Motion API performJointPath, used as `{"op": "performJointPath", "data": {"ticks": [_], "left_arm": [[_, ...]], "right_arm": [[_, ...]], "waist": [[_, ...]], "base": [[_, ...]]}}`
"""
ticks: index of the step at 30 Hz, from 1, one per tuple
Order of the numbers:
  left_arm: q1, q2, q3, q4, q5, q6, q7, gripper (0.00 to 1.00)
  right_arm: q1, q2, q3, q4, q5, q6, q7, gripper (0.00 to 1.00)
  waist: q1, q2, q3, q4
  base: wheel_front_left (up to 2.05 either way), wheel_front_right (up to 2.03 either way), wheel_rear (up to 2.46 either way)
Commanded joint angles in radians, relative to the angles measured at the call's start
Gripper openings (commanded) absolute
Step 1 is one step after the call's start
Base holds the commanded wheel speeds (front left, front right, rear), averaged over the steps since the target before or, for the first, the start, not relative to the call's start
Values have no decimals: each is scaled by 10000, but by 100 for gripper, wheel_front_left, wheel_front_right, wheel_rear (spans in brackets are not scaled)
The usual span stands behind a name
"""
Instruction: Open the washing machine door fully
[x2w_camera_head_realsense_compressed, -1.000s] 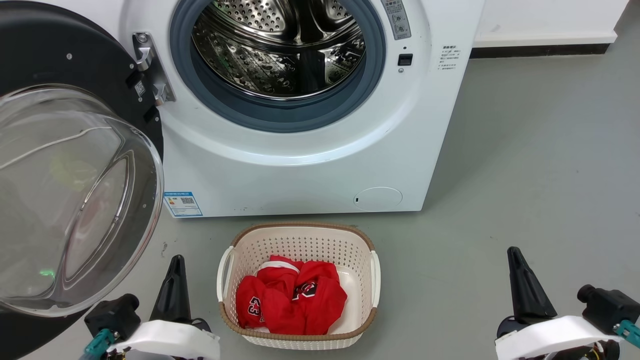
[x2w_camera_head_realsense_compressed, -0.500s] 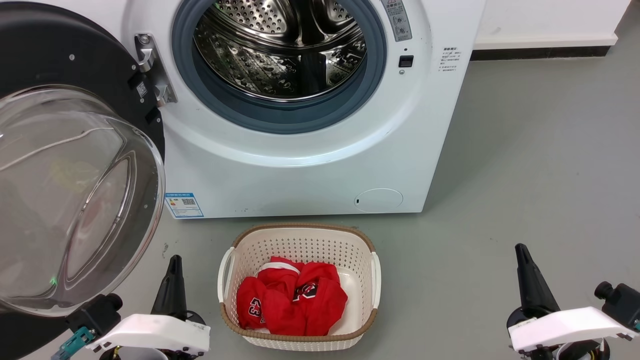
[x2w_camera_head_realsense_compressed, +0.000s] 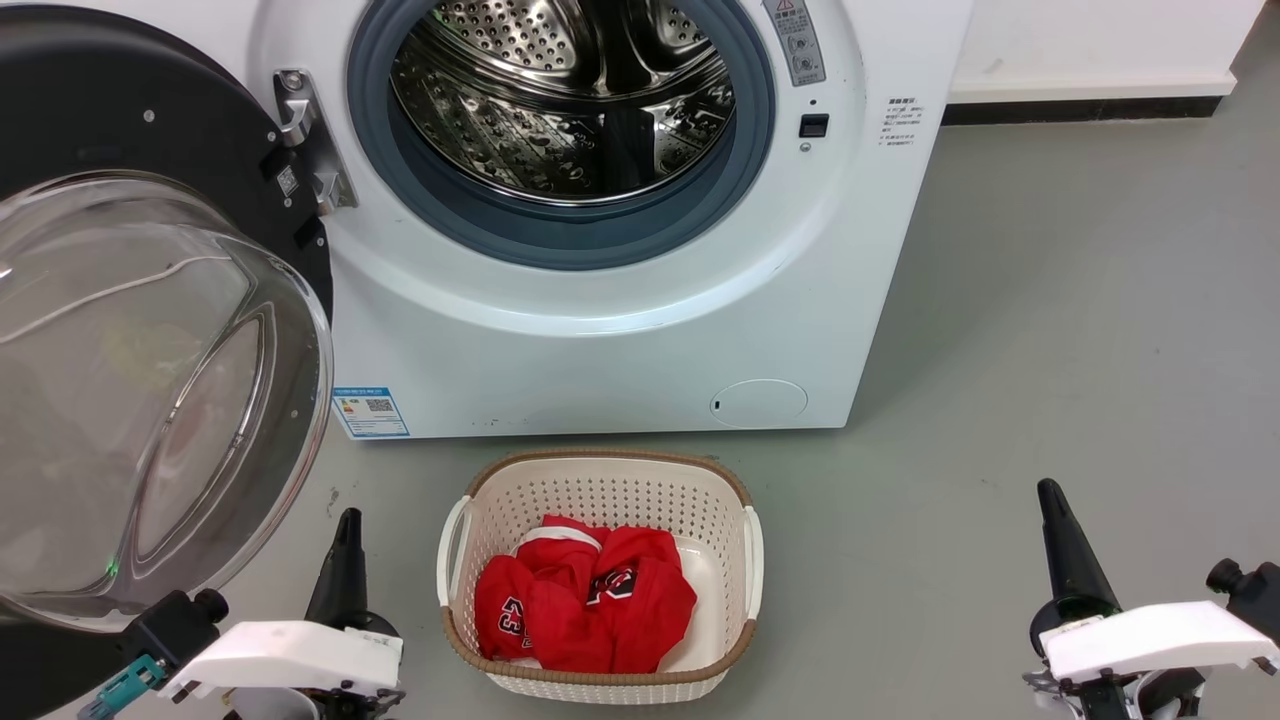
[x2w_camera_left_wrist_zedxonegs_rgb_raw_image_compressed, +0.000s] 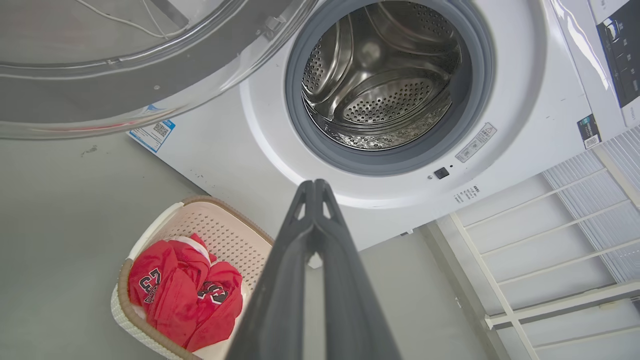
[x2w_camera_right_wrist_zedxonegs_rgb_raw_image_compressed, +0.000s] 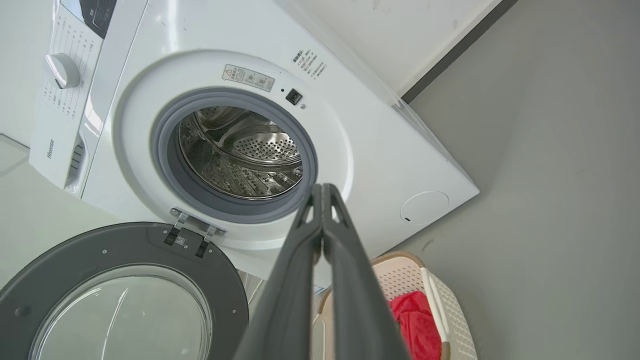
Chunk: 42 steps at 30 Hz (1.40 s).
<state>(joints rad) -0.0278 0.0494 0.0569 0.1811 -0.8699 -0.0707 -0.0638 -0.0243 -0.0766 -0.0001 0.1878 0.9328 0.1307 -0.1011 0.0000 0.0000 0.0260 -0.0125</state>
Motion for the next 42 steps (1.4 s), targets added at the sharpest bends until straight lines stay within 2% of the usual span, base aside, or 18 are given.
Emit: {"op": "performJointPath", "data": {"ticks": [1,42], "left_arm": [[-309,16,61,-56,-395,-96,85,0],[-692,16,400,395,-4871,-439,1182,0]], "right_arm": [[-247,-73,-51,-60,403,1,94,0],[-648,-58,-486,324,4701,1,1201,0]], "waist": [[0,0,-6,3],[0,0,-130,71]], "base": [[0,0,0],[0,0,0]]}}
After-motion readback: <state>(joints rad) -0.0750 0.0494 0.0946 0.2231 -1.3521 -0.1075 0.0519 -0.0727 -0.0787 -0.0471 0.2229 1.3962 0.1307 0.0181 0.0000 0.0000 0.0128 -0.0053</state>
